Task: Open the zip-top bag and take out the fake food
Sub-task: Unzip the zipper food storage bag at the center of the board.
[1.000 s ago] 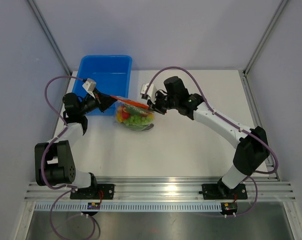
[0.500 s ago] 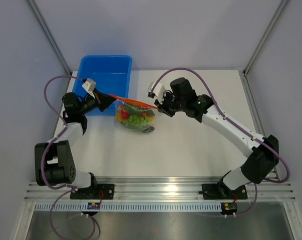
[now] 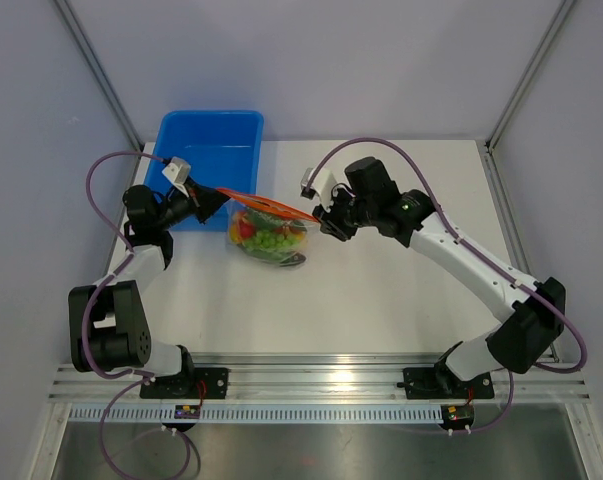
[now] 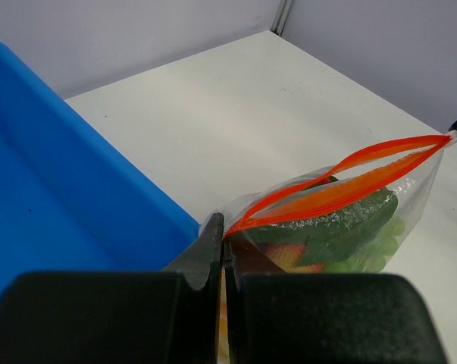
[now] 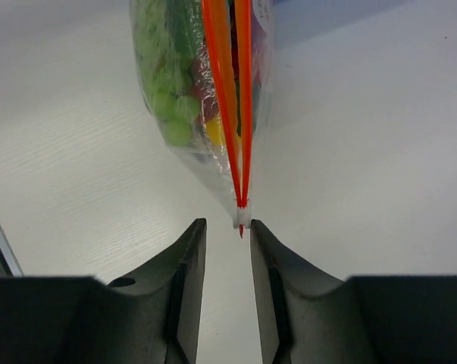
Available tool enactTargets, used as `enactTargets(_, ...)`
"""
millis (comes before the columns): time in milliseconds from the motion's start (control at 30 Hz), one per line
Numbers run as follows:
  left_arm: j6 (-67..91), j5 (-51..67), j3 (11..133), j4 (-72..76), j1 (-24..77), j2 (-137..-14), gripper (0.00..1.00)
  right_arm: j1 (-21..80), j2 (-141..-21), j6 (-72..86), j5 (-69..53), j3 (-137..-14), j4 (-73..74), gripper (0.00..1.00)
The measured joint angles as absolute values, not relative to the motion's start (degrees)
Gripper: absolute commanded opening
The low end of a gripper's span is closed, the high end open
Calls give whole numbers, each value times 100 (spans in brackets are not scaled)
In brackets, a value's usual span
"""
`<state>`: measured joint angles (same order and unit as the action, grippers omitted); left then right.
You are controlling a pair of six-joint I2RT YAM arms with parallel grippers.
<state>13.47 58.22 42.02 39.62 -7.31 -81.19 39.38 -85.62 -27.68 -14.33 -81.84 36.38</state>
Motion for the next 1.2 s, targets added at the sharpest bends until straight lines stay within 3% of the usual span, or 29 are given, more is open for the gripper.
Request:
enactTargets(433,1503,6010,4187,4517,-762,-8195,0,3931,-8191,-2849,-2069,-7664,2259,35)
enactTargets(733,1614,6095,4187,4731,-762,-8267,0,3931,-8733,-2580,-2388,-7787,1553,37)
enactTargets(1200,1702,6112,4187,4777,-766,-8267,0,3938,-9550,-2134,-2821,-8204,1070,30)
